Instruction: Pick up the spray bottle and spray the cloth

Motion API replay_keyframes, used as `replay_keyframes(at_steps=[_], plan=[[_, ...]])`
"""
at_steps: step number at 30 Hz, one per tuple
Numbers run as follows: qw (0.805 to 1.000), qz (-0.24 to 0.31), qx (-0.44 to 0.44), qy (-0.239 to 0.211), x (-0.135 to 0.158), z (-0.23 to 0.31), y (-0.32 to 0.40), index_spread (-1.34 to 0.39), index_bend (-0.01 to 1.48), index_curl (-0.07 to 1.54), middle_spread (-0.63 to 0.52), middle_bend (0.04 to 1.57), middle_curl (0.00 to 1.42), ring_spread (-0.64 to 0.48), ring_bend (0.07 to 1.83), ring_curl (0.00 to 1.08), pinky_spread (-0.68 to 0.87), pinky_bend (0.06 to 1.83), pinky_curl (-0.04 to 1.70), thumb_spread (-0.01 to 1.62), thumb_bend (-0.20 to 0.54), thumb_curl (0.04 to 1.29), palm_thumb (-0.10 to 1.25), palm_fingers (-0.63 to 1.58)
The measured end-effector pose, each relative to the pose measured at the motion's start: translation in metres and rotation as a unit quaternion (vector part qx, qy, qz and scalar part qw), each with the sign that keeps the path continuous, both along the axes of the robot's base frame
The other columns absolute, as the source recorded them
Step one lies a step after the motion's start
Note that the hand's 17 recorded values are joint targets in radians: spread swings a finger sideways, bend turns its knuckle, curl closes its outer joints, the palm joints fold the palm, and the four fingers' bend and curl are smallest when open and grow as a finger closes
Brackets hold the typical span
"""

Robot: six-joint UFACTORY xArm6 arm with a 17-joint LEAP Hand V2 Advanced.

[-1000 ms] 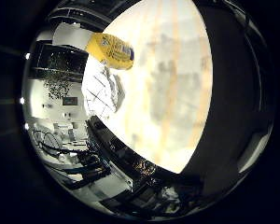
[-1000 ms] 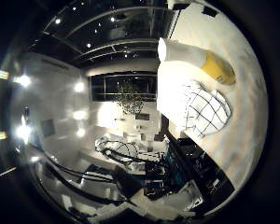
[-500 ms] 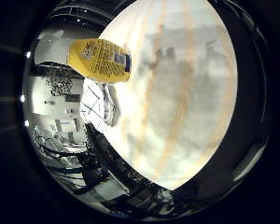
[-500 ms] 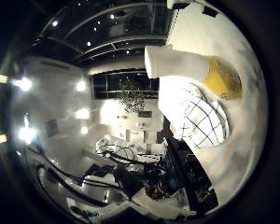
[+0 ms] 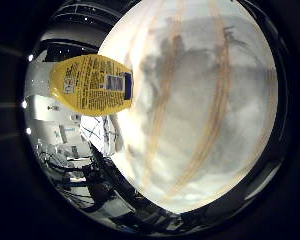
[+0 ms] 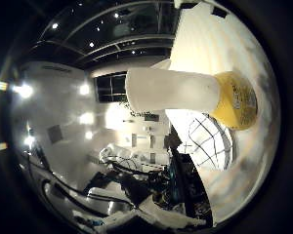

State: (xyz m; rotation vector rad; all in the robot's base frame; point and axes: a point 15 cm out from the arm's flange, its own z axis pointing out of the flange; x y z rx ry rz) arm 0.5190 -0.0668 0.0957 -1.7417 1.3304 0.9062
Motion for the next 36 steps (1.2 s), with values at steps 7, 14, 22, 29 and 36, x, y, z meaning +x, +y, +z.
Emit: replay_keyframes(at_steps=[7,14,22,29,36], plan=[[1.000,0.017,0.011,0.002,0.007,-0.002,0.026,-0.25,0.13,0.20,0.08,0.20,0.33,0.17,0.31,0.27,0.33,0.40,0.32,0.84,-0.035,0.31,0.30,-0.03],[0.999,0.036,0.012,0.002,0.009,-0.002,0.048,-0.24,0.13,0.19,0.10,0.20,0.33,0.17,0.30,0.27,0.33,0.40,0.32,0.83,-0.035,0.31,0.31,-0.03],[0.998,0.056,0.009,0.004,0.011,-0.002,0.072,-0.19,0.14,0.21,0.11,0.24,0.34,0.17,0.31,0.27,0.33,0.39,0.32,0.83,-0.036,0.31,0.31,0.00],[0.999,0.050,0.021,0.008,0.015,-0.006,0.086,-0.12,0.16,0.24,0.10,0.31,0.35,0.14,0.35,0.27,0.30,0.33,0.30,0.83,-0.032,0.31,0.34,0.17],[0.998,0.024,0.051,0.000,0.028,0.001,0.096,-0.22,0.16,0.25,-0.09,0.55,0.47,-0.12,0.73,0.39,-0.11,0.49,0.33,0.89,-0.016,0.33,0.51,0.67]])
